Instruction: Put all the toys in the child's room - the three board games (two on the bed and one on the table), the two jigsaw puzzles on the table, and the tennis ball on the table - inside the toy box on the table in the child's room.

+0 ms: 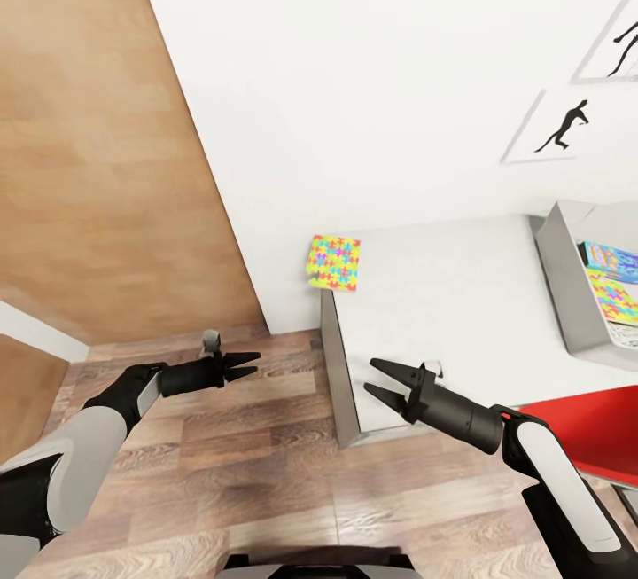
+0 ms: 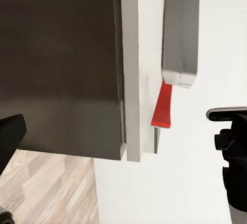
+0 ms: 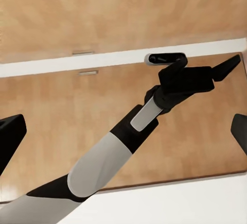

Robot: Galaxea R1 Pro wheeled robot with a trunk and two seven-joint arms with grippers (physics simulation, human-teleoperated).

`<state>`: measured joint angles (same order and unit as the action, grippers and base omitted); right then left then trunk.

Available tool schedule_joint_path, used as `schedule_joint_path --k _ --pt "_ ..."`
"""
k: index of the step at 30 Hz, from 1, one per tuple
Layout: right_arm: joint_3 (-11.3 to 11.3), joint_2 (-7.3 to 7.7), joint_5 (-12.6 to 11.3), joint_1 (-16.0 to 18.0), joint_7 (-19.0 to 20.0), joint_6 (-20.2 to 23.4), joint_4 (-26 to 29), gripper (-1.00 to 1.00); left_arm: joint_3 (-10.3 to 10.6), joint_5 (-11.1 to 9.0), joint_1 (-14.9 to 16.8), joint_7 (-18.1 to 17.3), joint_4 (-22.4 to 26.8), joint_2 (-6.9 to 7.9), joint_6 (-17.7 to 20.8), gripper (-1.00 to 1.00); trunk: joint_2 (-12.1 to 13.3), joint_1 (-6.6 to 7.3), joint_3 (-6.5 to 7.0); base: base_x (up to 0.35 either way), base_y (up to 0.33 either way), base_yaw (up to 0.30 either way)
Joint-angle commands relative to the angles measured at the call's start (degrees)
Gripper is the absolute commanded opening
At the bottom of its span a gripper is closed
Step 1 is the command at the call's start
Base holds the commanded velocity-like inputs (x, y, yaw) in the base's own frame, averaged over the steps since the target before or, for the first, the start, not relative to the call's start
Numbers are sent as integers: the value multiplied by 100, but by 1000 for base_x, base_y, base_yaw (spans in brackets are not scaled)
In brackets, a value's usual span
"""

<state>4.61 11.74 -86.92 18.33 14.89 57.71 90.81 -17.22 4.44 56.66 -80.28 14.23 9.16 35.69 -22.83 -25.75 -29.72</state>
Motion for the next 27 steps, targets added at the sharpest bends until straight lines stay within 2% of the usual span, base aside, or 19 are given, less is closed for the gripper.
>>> schedule_joint_path --k 1,27 --pt "4 4 55 4 58 2 -2 100 -36 48 4 -31 1 -2 60 100 -9 -3 2 0 0 0" --pt "2 4 95 4 67 -76 -2 100 -36 48 3 -23 1 2 60 100 -9 -3 247 0 0 0"
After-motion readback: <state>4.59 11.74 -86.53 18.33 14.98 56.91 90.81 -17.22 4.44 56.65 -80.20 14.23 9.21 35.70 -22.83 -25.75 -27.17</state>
